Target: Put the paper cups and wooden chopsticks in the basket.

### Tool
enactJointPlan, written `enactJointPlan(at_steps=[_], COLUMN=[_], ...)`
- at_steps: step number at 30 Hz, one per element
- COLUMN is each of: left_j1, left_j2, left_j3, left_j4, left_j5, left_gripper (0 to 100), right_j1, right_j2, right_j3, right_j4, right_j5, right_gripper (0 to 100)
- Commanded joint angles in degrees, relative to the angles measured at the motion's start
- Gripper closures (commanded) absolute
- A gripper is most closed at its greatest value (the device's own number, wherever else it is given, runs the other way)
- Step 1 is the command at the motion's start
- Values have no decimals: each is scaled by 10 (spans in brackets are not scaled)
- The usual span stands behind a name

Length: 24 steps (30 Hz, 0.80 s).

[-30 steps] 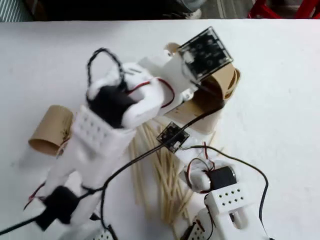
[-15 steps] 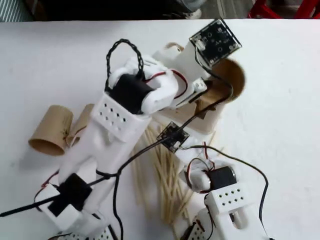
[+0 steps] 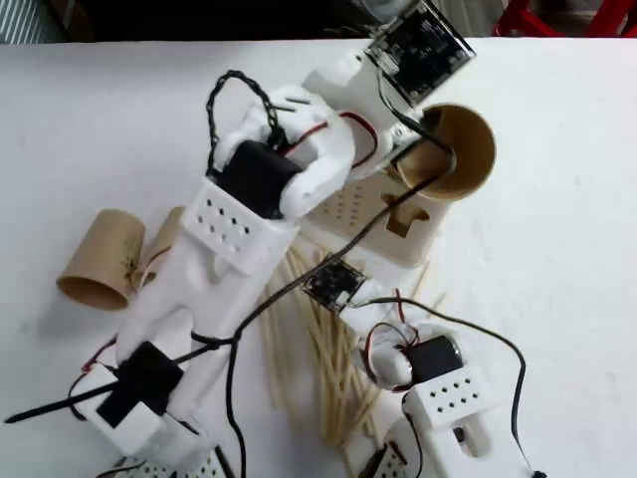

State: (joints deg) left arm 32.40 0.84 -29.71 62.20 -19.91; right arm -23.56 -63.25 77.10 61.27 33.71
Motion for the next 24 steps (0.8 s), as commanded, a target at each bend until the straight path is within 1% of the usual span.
enactJointPlan(at_steps=[1,4,15,16,21,24], left_j1=[-32,-36,-33,-33,-36,-52], left_j2=[10,19,15,9,-40,-76], left_j3=[-23,-25,-27,-33,-67,-84], left_j4=[-32,-34,-39,-30,77,149], left_j5=[9,24,25,25,18,-34], left_gripper=[797,797,797,797,797,797], right_j1=[-3,-3,-3,-3,-2,-3], right_j2=[-6,-6,-6,-6,-6,-6], right_j3=[-3,-3,-3,-3,-3,-3], right_j4=[-7,-7,-7,-7,-7,-7], right_j5=[1,1,1,1,1,1], right_gripper=[978,978,978,978,978,978])
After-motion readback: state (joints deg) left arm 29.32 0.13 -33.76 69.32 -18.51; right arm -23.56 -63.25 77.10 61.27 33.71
